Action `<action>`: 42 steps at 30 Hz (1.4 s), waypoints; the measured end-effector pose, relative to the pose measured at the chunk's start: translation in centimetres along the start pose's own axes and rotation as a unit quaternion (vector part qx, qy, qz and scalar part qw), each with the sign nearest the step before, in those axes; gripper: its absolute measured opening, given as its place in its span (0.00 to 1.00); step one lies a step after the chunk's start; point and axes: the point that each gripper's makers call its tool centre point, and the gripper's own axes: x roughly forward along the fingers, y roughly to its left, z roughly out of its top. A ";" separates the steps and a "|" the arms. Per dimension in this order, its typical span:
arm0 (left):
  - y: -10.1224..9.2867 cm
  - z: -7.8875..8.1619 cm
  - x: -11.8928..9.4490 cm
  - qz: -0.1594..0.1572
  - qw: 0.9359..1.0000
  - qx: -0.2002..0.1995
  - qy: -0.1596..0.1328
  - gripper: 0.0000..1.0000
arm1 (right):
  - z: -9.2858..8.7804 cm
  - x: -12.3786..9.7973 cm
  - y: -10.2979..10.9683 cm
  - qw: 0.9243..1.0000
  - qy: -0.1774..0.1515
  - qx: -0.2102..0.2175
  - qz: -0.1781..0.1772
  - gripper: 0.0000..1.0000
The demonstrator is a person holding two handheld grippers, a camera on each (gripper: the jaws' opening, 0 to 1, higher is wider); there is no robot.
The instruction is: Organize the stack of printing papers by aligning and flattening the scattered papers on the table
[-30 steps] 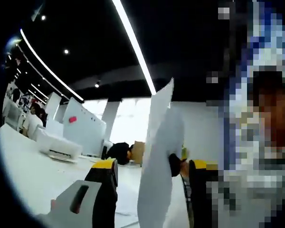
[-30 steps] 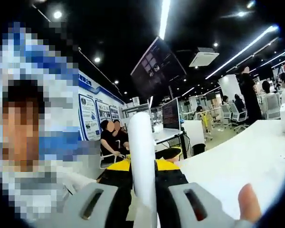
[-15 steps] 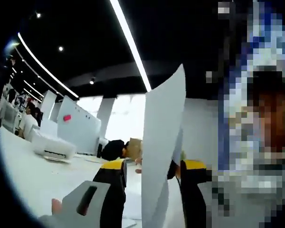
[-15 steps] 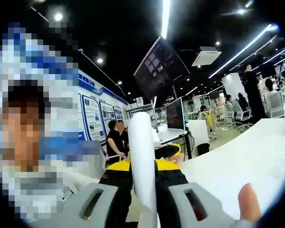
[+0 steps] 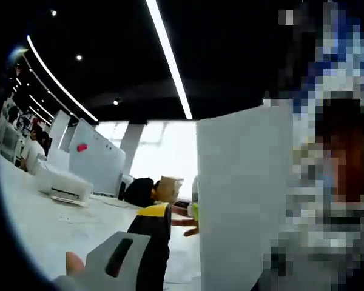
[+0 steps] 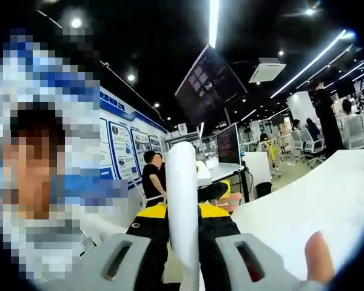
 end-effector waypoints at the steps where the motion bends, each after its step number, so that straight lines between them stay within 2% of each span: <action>1: -0.1 -0.1 0.0 0.000 1.000 0.001 0.002 0.36 | 0.0 0.0 0.0 1.000 0.000 0.001 0.000 0.13; 13: -0.2 -0.4 -0.3 -0.003 1.000 -0.005 0.011 0.22 | 0.0 -0.2 -0.5 1.000 0.001 0.005 -0.008 0.13; 15: -0.1 -0.3 -0.3 -0.005 1.000 -0.007 0.009 0.17 | 0.0 -0.2 -0.5 1.000 0.001 0.005 -0.008 0.13; 24: -0.6 -0.3 -0.2 -0.014 1.000 -0.014 0.007 0.06 | -0.3 -0.2 -0.3 1.000 0.002 0.006 -0.008 0.13; 33: -0.8 -0.4 -0.2 -0.022 0.999 -0.022 0.014 0.06 | -0.2 -0.3 -0.6 1.000 0.006 0.009 -0.006 0.12; 42: -0.6 -0.3 -0.4 -0.014 0.999 -0.026 0.013 0.06 | -0.5 0.0 -0.4 1.000 0.005 0.002 -0.011 0.14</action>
